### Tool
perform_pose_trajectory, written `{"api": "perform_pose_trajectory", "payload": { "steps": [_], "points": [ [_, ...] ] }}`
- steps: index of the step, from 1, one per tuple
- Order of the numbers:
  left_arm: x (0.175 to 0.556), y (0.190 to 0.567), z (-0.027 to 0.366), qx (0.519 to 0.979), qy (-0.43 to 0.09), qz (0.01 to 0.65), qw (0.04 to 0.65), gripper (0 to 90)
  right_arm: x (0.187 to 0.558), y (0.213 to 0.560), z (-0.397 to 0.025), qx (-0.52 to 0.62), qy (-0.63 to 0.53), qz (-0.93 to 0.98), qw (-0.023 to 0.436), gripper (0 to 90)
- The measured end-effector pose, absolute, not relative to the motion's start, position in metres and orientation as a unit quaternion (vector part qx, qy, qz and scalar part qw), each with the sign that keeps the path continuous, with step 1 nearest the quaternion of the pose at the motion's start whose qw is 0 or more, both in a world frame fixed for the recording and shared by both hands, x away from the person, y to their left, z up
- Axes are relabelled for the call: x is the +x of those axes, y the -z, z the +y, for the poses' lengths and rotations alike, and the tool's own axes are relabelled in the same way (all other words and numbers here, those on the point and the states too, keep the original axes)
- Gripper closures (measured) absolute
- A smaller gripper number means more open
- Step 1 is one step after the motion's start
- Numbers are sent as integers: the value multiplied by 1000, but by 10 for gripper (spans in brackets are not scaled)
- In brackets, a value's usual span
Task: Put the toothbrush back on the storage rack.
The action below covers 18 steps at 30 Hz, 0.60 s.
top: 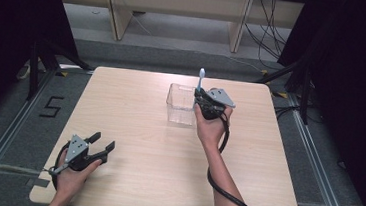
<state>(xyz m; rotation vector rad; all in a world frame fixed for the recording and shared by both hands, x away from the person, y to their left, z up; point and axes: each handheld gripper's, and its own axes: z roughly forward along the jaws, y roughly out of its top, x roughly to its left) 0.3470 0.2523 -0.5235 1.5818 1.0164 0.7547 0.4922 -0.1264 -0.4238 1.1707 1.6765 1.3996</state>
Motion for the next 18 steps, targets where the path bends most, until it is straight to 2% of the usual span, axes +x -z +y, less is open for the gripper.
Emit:
{"api": "perform_pose_trajectory", "payload": {
  "steps": [18],
  "points": [
    [347, 524, 252, 662, -316, 426, 529, 338, 493, 437, -126, 444, -527, 647, 325, 787]
  ]
}}
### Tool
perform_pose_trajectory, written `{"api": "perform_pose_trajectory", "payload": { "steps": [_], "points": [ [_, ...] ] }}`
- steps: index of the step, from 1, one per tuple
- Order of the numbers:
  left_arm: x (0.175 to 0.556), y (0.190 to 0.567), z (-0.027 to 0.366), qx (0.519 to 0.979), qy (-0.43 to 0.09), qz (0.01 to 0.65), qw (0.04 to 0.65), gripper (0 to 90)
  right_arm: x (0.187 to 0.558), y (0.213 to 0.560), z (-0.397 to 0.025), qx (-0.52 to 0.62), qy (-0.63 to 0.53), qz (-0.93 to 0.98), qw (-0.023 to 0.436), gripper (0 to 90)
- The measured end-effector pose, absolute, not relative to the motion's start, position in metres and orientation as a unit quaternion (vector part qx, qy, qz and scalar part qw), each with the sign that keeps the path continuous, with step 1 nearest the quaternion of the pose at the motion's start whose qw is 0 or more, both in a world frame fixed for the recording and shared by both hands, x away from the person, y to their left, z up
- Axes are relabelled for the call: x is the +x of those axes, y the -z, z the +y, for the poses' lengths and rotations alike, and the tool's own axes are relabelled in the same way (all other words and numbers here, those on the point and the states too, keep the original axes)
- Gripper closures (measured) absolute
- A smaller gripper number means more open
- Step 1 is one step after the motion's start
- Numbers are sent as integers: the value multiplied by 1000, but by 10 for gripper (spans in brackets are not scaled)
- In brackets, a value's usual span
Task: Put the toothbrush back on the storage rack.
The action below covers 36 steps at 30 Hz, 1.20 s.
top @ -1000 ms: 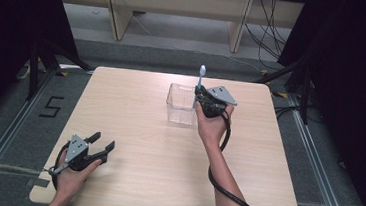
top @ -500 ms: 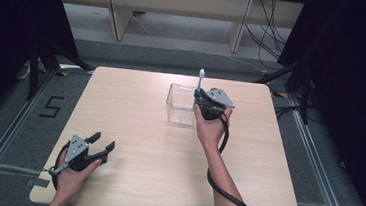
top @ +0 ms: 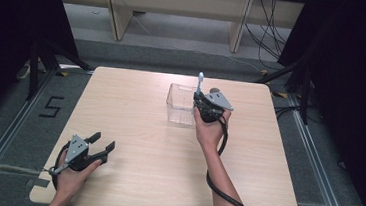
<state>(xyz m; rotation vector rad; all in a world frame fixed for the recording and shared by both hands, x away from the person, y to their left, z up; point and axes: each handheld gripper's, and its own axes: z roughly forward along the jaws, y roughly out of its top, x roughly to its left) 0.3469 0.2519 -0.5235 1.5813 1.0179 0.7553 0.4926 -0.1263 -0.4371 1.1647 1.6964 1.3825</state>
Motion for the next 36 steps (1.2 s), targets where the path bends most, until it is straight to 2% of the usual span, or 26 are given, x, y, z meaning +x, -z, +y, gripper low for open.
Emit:
{"api": "perform_pose_trajectory", "payload": {
  "steps": [36],
  "points": [
    [347, 523, 252, 663, -315, 425, 529, 337, 487, 450, -126, 452, -517, 652, 322, 768]
  ]
}}
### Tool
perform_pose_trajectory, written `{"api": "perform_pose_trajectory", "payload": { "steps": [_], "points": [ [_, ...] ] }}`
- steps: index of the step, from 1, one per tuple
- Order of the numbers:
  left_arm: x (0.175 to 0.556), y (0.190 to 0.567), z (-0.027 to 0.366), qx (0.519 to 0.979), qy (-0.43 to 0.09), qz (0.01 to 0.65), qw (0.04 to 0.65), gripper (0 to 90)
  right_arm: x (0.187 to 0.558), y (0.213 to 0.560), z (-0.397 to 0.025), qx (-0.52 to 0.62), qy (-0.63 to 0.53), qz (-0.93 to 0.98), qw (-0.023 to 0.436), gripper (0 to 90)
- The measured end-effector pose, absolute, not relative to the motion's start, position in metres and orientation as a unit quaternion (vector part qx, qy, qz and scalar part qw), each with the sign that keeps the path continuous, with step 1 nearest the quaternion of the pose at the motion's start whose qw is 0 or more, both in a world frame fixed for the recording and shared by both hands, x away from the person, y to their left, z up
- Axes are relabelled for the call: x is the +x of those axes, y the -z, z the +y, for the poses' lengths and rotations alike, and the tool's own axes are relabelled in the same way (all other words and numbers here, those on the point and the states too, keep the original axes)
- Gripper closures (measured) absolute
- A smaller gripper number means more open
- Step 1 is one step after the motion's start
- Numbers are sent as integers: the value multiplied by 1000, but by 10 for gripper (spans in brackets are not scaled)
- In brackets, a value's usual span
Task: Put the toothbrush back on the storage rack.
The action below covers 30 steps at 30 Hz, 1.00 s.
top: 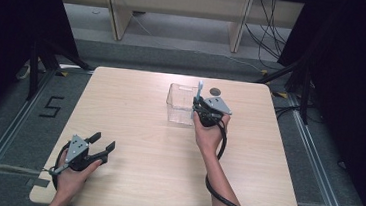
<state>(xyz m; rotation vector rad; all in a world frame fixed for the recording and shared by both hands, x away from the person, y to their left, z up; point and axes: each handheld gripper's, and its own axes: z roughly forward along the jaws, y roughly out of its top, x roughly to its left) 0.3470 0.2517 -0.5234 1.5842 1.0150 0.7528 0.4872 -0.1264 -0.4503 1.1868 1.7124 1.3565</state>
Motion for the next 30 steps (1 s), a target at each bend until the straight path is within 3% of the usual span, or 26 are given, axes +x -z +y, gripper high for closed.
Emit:
{"api": "perform_pose_trajectory", "payload": {
  "steps": [10, 21, 30],
  "points": [
    [347, 523, 251, 663, -315, 425, 529, 338, 485, 451, -127, 456, -517, 649, 320, 733],
    [347, 523, 252, 664, -315, 424, 530, 338, 484, 449, -128, 460, -501, 657, 325, 535],
    [347, 523, 251, 664, -314, 424, 530, 337, 481, 449, -130, 457, -496, 666, 319, 458]
  ]
}}
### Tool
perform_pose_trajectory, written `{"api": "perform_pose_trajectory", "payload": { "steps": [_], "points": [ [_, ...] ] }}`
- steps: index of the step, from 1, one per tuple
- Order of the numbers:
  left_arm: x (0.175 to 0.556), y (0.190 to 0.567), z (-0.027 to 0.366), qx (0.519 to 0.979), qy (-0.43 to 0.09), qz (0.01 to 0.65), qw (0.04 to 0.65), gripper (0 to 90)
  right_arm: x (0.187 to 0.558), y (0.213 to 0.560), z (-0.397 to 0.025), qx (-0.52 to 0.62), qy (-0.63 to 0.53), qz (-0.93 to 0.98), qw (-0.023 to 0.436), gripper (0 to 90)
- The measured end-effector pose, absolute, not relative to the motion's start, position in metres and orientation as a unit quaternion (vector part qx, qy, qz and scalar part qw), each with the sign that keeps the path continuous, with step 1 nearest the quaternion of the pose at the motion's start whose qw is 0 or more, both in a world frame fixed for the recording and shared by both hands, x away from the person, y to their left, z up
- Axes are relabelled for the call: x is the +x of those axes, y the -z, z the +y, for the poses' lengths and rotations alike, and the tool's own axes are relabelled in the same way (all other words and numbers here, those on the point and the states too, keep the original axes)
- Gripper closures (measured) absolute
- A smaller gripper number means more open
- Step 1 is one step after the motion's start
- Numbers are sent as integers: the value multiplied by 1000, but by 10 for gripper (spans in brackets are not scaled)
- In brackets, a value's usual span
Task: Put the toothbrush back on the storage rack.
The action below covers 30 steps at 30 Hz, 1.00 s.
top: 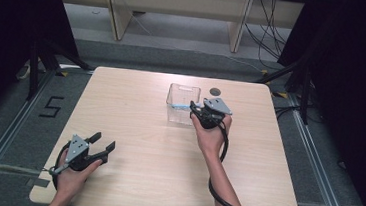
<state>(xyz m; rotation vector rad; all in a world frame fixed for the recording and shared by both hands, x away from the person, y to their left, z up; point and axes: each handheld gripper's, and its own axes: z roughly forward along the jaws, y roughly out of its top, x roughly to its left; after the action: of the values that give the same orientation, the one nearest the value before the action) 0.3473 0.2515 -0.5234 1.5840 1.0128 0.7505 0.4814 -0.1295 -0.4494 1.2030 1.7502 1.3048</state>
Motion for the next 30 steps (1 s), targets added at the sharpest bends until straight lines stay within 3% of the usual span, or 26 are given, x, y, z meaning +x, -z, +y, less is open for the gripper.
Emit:
{"api": "perform_pose_trajectory", "payload": {
  "steps": [10, 30],
  "points": [
    [347, 523, 252, 662, -313, 425, 531, 337, 472, 449, -138, 456, -490, 677, 307, 411],
    [346, 523, 251, 663, -316, 425, 529, 334, 433, 457, -159, 454, -451, 719, 271, 408]
  ]
}}
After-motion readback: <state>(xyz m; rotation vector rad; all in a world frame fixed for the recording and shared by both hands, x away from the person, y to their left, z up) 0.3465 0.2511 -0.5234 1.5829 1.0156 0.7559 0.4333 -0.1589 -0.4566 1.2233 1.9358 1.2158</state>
